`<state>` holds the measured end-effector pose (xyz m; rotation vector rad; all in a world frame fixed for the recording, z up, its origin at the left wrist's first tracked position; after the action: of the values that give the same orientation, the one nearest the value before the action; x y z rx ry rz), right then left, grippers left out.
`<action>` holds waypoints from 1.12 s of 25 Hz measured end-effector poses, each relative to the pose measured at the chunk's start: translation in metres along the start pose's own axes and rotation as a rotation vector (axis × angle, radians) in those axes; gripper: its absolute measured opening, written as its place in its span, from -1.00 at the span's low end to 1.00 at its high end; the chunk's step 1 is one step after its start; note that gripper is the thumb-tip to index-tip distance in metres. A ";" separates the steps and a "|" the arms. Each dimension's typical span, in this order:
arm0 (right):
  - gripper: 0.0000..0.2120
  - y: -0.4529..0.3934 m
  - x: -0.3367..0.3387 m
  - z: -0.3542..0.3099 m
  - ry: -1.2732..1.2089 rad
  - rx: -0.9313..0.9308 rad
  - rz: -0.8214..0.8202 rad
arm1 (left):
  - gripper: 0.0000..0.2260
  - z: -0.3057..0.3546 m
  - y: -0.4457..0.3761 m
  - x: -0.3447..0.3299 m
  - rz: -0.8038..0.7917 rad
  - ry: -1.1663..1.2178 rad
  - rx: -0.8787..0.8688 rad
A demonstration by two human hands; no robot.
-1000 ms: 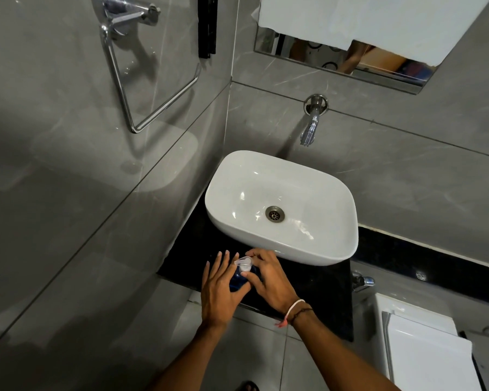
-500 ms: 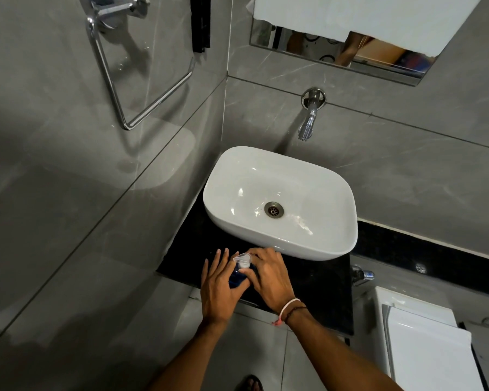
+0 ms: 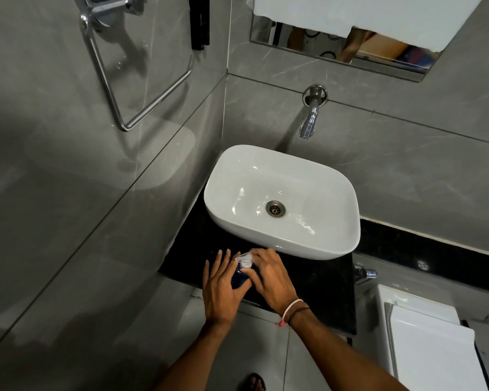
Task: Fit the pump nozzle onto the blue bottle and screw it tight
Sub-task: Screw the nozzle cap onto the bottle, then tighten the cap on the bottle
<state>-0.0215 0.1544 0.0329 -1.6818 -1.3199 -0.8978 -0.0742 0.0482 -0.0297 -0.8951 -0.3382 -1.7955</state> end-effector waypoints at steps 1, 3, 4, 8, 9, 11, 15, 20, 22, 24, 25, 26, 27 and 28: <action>-0.69 0.001 0.000 0.000 -0.021 0.000 0.003 | -0.47 0.000 0.000 0.000 0.001 -0.002 -0.004; -0.69 0.001 0.001 0.000 -0.028 0.015 -0.003 | -0.47 0.000 0.000 0.000 -0.002 -0.002 -0.008; -0.69 0.001 0.001 -0.001 -0.014 0.021 -0.004 | -0.47 0.000 0.000 0.000 -0.001 -0.001 -0.010; -0.67 0.000 0.004 -0.001 -0.008 -0.006 0.022 | -0.47 -0.001 -0.002 0.000 -0.008 -0.017 -0.027; -0.65 -0.001 0.005 -0.001 -0.035 -0.015 0.013 | -0.46 -0.001 -0.001 0.000 -0.012 -0.018 -0.034; -0.54 -0.001 0.011 0.000 -0.105 -0.022 0.020 | -0.45 -0.001 -0.001 0.001 -0.010 -0.013 -0.051; -0.53 -0.009 0.032 -0.013 -0.151 0.083 0.022 | -0.40 0.000 -0.003 0.003 -0.006 0.014 -0.026; -0.67 -0.029 0.035 -0.023 0.055 0.046 -0.088 | -0.41 0.001 -0.002 0.007 -0.007 0.021 -0.028; -0.61 -0.034 0.035 -0.023 0.185 -0.038 -0.077 | -0.35 0.004 -0.001 0.010 -0.008 0.023 -0.030; -0.54 -0.034 0.036 -0.022 0.152 -0.045 -0.142 | -0.30 0.004 -0.001 0.012 0.002 0.033 -0.029; -0.52 -0.033 0.036 -0.021 0.088 -0.028 -0.216 | -0.30 0.004 0.000 0.013 0.010 0.039 -0.026; -0.54 -0.032 0.038 -0.018 0.023 -0.014 -0.286 | -0.30 0.004 -0.001 0.013 0.013 0.040 -0.021; -0.59 -0.031 0.041 -0.014 -0.026 -0.016 -0.319 | -0.30 0.004 -0.001 0.012 0.010 0.040 -0.017; -0.66 -0.030 0.045 -0.009 -0.039 -0.043 -0.315 | -0.30 0.003 -0.001 0.010 0.000 0.042 -0.014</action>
<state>-0.0417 0.1689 0.0814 -1.5545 -1.6324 -1.0836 -0.0759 0.0433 -0.0200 -0.8655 -0.2994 -1.8161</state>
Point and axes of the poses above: each hand's wrist, its own y-axis away from the middle knuckle, its own x-axis out of the back of the hand, z = x × y, the point moved 8 cm from there along -y, towards the middle knuckle, and after that the axes turned 5 degrees about x, right-handed, at the moved point
